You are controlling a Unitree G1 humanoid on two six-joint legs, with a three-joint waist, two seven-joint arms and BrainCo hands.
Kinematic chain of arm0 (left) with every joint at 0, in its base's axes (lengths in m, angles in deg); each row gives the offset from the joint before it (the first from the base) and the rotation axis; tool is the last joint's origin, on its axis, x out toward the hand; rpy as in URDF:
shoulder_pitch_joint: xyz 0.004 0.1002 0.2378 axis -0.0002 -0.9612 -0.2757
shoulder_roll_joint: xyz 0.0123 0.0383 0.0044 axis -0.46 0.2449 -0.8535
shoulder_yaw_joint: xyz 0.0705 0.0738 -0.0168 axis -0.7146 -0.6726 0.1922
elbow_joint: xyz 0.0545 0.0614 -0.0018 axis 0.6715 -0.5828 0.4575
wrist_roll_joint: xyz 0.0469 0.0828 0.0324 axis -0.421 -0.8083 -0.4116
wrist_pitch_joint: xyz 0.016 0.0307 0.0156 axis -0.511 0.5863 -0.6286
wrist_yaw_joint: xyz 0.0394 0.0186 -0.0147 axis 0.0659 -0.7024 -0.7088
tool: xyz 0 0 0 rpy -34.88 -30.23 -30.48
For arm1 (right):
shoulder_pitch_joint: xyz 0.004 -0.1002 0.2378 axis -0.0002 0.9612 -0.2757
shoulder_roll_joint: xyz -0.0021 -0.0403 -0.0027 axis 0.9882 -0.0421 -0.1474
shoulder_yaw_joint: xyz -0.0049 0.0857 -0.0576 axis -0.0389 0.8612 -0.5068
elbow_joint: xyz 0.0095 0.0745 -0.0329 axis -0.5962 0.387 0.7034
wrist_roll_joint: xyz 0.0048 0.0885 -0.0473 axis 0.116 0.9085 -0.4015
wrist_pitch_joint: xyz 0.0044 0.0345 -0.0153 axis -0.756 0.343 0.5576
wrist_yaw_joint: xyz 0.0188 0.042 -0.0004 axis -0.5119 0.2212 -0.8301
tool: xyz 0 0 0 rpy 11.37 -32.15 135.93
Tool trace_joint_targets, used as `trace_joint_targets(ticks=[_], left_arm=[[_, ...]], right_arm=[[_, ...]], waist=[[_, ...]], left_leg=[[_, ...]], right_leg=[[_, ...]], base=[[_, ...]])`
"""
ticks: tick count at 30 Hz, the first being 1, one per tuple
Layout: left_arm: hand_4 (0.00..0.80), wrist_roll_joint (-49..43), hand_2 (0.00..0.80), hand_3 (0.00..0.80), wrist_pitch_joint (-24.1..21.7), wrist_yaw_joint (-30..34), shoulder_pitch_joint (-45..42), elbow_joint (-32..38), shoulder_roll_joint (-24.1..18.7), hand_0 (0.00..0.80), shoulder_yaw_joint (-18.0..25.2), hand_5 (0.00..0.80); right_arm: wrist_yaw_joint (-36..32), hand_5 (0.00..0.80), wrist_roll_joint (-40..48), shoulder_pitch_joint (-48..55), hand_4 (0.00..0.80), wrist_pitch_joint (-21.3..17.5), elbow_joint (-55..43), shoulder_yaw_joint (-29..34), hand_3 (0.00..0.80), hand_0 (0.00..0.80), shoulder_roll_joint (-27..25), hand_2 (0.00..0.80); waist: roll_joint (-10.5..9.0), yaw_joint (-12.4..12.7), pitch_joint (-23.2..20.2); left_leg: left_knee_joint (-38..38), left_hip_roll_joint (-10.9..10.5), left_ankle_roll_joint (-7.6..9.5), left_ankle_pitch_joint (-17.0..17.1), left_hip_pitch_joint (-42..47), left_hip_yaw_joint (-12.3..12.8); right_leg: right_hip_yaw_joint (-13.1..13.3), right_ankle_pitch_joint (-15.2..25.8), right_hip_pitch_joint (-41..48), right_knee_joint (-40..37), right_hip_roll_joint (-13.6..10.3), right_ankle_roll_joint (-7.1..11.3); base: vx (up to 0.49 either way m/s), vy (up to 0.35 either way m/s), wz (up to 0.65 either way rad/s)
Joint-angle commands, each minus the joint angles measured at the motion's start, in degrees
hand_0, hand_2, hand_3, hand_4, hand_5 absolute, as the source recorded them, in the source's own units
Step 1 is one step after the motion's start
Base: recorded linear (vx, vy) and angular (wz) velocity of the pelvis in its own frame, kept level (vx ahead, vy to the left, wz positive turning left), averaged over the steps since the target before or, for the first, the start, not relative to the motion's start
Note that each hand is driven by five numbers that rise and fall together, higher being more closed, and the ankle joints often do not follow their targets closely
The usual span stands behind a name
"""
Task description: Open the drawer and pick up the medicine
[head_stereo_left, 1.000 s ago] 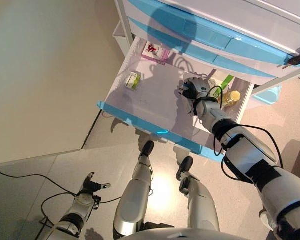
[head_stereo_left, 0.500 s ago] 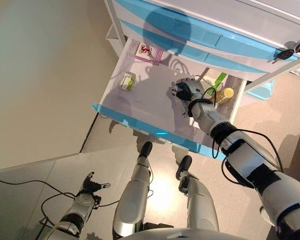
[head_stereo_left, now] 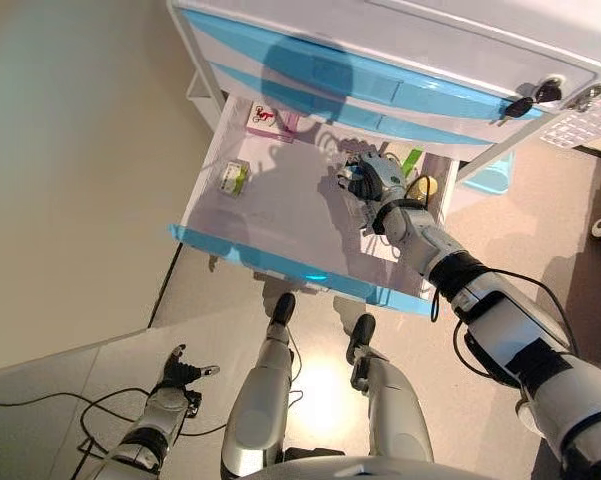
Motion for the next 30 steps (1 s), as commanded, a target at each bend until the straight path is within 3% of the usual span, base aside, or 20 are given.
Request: trace_joint_targets(ticks=[1,10,18,30], left_arm=[[0.000,-0.9,0.000,0.000,0.2,-0.5,-3.1,-3.5,0.1,0.000,1.9,0.000],[0.000,-3.1,0.000,0.000,1.0,0.7,-5.7,-5.6,1.3,0.000,4.0,0.000],[0.000,-4.7,0.000,0.000,1.4,1.4,-7.1,-5.7,1.3,0.000,5.7,0.000],[0.000,-9.2,0.000,0.000,3.4,2.6,-10.9,-8.5,2.3,0.000,10.4,0.000]], right_arm=[[0.2,0.800,1.3,1.5,0.800,-2.4,-3.0,0.7,0.800,0.800,-2.7,0.800],[-2.3,0.800,2.3,8.8,0.800,-3.7,-8.2,2.8,0.800,0.800,-3.8,0.800],[-4.2,0.800,2.9,14.2,0.800,-4.3,-12.0,5.6,0.800,0.800,-6.3,0.800],[-7.4,0.800,3.9,28.8,0.800,-5.6,-23.9,14.5,0.800,0.800,-10.5,0.800]], waist=[[-0.74,-0.7,-4.8],[-1.08,-2.3,-10.4],[-0.64,-3.1,-13.7],[0.25,-4.6,-20.8]], left_leg=[[-3.6,-3.2,3.84,0.5,0.1,0.3],[-8.8,-1.7,3.48,0.4,8.1,3.0],[-10.9,-1.3,3.31,0.1,12.8,3.5],[-13.9,0.4,2.52,-0.1,18.7,4.9]], right_leg=[[1.2,1.8,2.4,-2.5,-0.4,2.71],[2.4,3.5,9.6,-8.9,0.8,3.65],[2.8,3.0,14.1,-11.1,1.4,3.70],[2.5,2.3,19.6,-14.2,2.3,3.67]], base=[[0.074,0.036,-0.09],[0.090,0.015,-0.17],[0.080,-0.002,-0.15],[0.058,-0.022,-0.04]])
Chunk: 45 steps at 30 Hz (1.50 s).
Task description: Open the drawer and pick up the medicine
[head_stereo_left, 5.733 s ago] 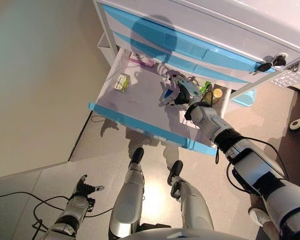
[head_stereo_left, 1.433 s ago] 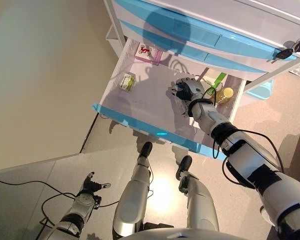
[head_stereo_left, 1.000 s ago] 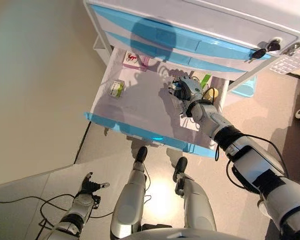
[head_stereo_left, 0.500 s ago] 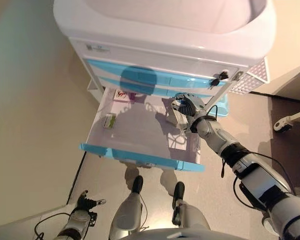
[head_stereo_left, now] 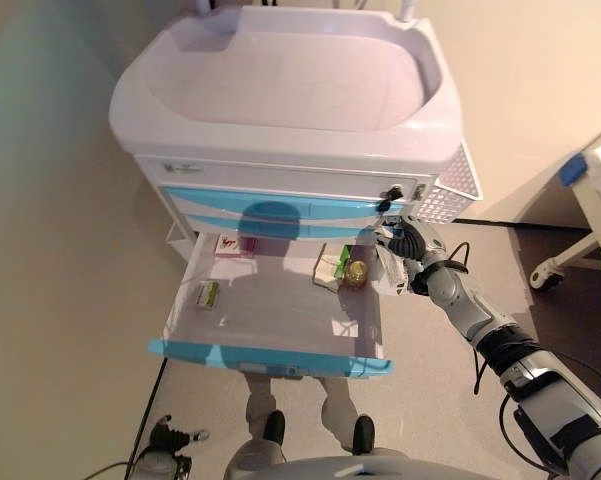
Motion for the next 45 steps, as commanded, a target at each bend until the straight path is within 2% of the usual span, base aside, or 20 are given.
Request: trace_joint_targets(ticks=[1,7,16,23,32,45], left_arm=[[0.000,-4.1,0.000,0.000,0.6,0.1,1.5,-5.1,-1.3,0.000,1.2,0.000],[0.000,-5.5,0.000,0.000,1.5,0.3,0.3,-6.1,-0.8,0.000,3.2,0.000],[0.000,-6.6,0.000,0.000,1.9,0.4,-0.7,-6.3,0.1,0.000,3.4,0.000],[0.000,-7.0,0.000,0.000,2.3,1.0,-0.9,-6.3,0.7,0.000,3.4,0.000],[0.000,-7.2,0.000,0.000,2.7,1.3,-1.3,-5.9,0.4,0.000,3.1,0.000],[0.000,-7.3,0.000,0.000,3.1,0.9,-0.9,-5.9,-0.6,0.000,3.0,0.000]], right_arm=[[0.0,0.800,1.6,1.1,0.800,-2.7,-5.6,2.7,0.800,0.800,-1.3,0.800],[-0.8,0.800,1.9,7.5,0.800,-3.3,-11.6,7.2,0.800,0.800,-2.3,0.800],[-0.2,0.800,2.9,12.0,0.800,-3.6,-15.6,11.5,0.800,0.800,-2.5,0.800],[2.0,0.800,8.7,14.3,0.800,-3.7,-17.2,17.0,0.800,0.800,-1.5,0.800],[4.0,0.800,11.3,13.3,0.800,-3.4,-17.9,21.4,0.800,0.800,-2.9,0.800],[6.5,0.800,12.7,9.3,0.800,-3.0,-18.6,23.4,0.800,0.800,-4.8,0.800]], waist=[[-1.39,0.5,-2.3],[-0.87,-0.3,-4.0],[-0.70,-0.9,-4.9],[-0.83,-1.9,-5.2],[-1.66,-2.1,-4.7],[-2.92,-1.6,-3.0]], left_leg=[[0.5,-2.5,1.39,0.0,-2.8,-1.7],[0.4,-2.0,1.27,-0.8,-0.6,-1.4],[0.4,-1.7,1.25,-1.6,0.9,-1.1],[0.4,-1.4,1.27,-2.1,1.5,-0.5],[0.5,-1.3,1.50,-2.5,2.0,-0.1],[0.1,-1.4,1.60,-1.9,0.1,-0.2]], right_leg=[[-1.7,-2.0,-0.2,2.7,-0.2,3.09],[-1.8,-2.9,2.2,2.6,0.0,2.89],[-1.4,-3.4,3.5,2.2,0.1,2.72],[-0.8,-3.7,3.8,2.1,0.3,2.61],[-0.1,-3.8,3.7,2.3,0.6,2.59],[0.1,-2.8,1.7,1.8,0.7,2.85]], base=[[0.032,-0.014,-0.01],[0.057,-0.023,-0.02],[0.018,-0.006,0.00],[0.000,0.000,0.00],[0.015,0.003,-0.02],[-0.001,0.001,0.00]])
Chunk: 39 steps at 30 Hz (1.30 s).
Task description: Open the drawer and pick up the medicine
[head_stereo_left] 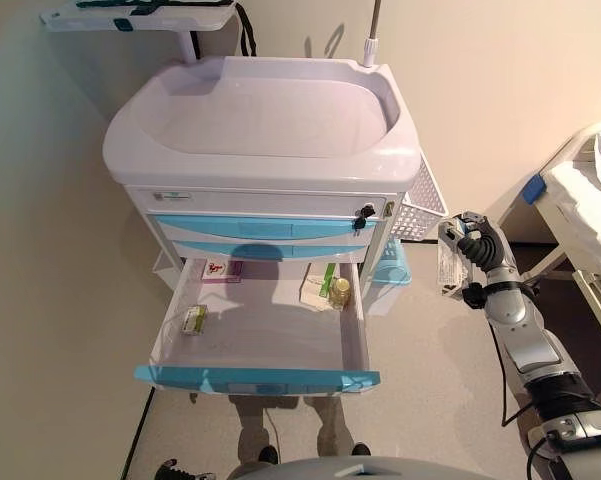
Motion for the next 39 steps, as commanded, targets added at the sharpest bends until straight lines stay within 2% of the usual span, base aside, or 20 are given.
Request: trace_joint_targets(ticks=[1,14,22,30,39], left_arm=[[0.000,-2.9,0.000,0.000,0.2,-0.6,2.9,-5.0,-3.5,0.000,0.6,0.000],[0.000,-2.3,0.000,0.000,0.0,-0.8,3.3,-4.5,-4.5,0.000,-1.2,0.000],[0.000,-1.6,0.000,0.000,0.1,-1.3,4.2,-4.4,-5.4,0.000,-1.9,0.000],[0.000,-0.3,0.000,0.000,-0.4,-1.8,5.1,-3.1,-5.6,0.000,-3.4,0.000],[0.000,0.9,0.000,0.000,-0.7,-2.4,6.0,-3.0,-7.2,0.000,-3.9,0.000]], right_arm=[[2.7,0.800,1.4,-5.6,0.800,-1.9,-3.9,2.8,0.800,0.800,-2.6,0.800],[4.4,0.800,3.3,-16.1,0.800,-1.2,0.7,-0.5,0.800,0.800,-5.7,0.800],[5.1,0.800,4.2,-22.8,0.800,-0.8,2.9,-3.4,0.800,0.800,-6.9,0.800],[5.9,0.800,4.5,-29.5,0.800,-0.7,4.4,-6.3,0.800,0.800,-10.0,0.800],[6.7,0.800,4.8,-40.9,0.800,0.0,7.1,-11.4,0.800,0.800,-14.0,0.800]], waist=[[-2.29,-0.4,-0.7],[-3.09,0.6,0.8],[-3.69,1.3,3.4],[-3.88,1.5,5.5],[-5.06,2.3,7.3]], left_leg=[[0.6,-2.7,2.03,-0.9,-2.5,-1.6],[0.8,-3.3,2.22,-0.7,-3.7,-2.0],[2.1,-3.7,2.65,-0.7,-5.7,-2.4],[2.5,-3.9,2.69,0.1,-8.3,-2.3],[2.8,-3.7,2.47,0.7,-10.7,-2.2]], right_leg=[[-1.1,-1.8,0.2,2.1,-0.5,3.04],[-1.5,-1.2,-0.9,2.1,-1.0,3.25],[-1.5,-1.4,-3.0,3.6,-1.1,3.19],[-1.0,-0.1,-5.6,3.6,-1.2,3.34],[-1.0,1.0,-7.8,3.4,-1.2,3.40]], base=[[0.000,0.000,0.00],[0.000,0.000,0.00],[-0.040,-0.003,0.00],[-0.035,0.005,-0.01],[-0.023,0.000,-0.01]])
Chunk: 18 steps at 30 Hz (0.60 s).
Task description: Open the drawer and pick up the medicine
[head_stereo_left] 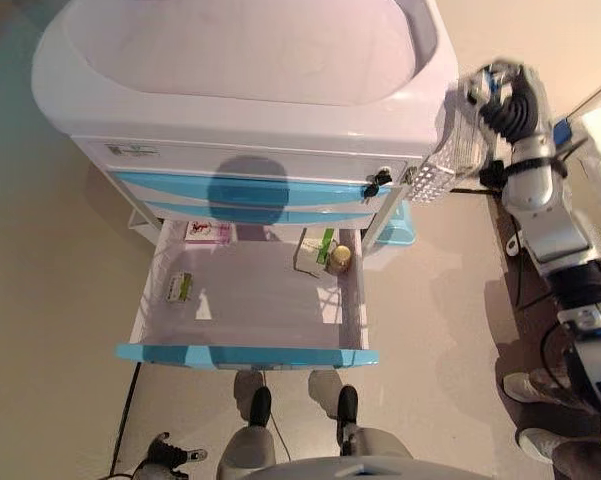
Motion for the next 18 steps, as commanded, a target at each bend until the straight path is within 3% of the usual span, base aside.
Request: trace_joint_targets(ticks=[1,18], left_arm=[[0.000,0.9,0.000,0.000,-0.1,-1.9,1.6,-3.0,-3.3,0.000,-1.1,0.000],[0.000,1.2,0.000,0.000,0.0,-2.5,2.2,-3.4,-4.0,0.000,-1.7,0.000]], right_arm=[[2.9,0.800,1.6,-7.2,0.800,-1.1,1.5,-2.2,0.800,0.800,-2.5,0.800],[4.7,0.800,0.2,-18.6,0.800,-0.4,4.0,-7.0,0.800,0.800,-4.4,0.800]], waist=[[-2.68,1.9,-0.7],[-4.02,2.5,-1.1]], left_leg=[[2.1,-3.5,2.94,0.3,-4.5,-2.5],[2.1,-3.4,2.80,-0.1,-4.4,-2.9]], right_leg=[[-1.1,0.0,-1.9,3.0,-1.5,3.99],[-1.4,-0.3,-1.7,2.9,-1.3,3.91]], base=[[0.000,0.000,0.00],[0.000,0.000,0.00]])
